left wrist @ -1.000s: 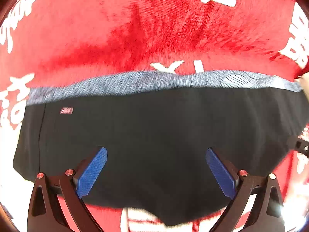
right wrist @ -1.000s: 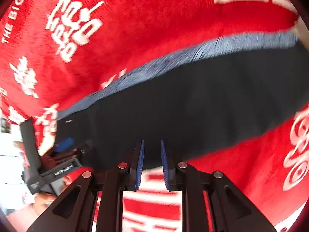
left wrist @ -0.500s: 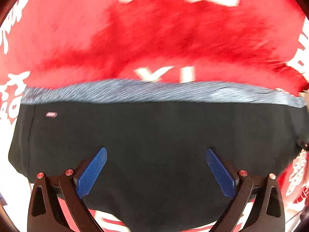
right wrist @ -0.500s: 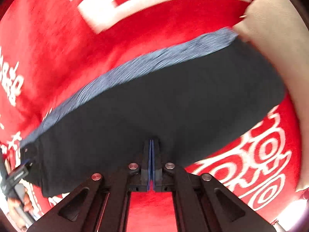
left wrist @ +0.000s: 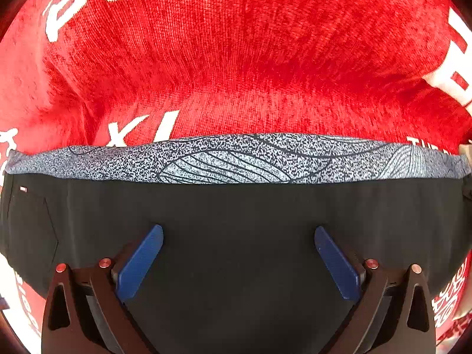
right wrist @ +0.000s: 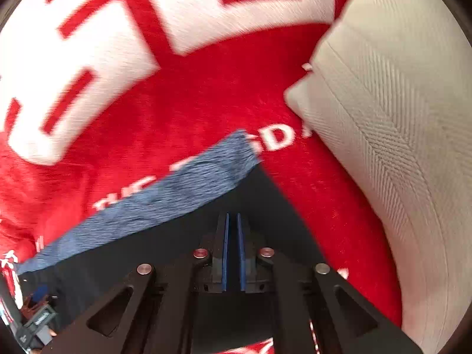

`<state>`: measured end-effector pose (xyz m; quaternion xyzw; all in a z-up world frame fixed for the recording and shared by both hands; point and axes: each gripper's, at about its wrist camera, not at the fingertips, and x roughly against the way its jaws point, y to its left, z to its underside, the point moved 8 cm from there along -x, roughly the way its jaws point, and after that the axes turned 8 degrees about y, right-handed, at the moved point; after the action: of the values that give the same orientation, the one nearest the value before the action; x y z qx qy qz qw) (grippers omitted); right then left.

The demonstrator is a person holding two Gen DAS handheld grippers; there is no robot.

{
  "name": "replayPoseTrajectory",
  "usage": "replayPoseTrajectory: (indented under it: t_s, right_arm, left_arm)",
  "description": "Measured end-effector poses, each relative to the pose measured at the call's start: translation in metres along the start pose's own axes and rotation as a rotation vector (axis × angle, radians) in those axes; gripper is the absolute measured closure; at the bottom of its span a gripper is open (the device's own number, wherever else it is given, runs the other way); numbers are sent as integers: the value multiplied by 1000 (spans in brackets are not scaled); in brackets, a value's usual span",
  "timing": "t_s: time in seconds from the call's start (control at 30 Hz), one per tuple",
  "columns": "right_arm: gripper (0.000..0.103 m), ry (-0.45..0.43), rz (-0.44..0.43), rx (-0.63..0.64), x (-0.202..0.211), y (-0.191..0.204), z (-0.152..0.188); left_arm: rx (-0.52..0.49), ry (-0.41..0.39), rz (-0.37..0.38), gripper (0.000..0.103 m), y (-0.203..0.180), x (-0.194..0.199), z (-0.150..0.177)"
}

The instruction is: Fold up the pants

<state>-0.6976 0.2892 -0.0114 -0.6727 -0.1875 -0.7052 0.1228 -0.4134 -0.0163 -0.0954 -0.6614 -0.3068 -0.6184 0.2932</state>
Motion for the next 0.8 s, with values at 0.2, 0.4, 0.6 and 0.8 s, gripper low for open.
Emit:
replayPoseTrajectory:
  t_s: [0.2,0.4,0.6,0.8]
  right_arm:
    - [100,-16,39,88,7,-4,17]
    - [79,30,-22,40,21,3,47]
    - [78,1,-58,169,32,53,90]
    - [67,25,-80,197,7,55,100]
  left_arm:
    - [-12,27,-14,0,11,-2,6]
    - [-1,25,-19,0,10,-7,0]
    - [-4,17,-29,0,10,-2,6]
    - [-3,31,-90,0,5,13,12]
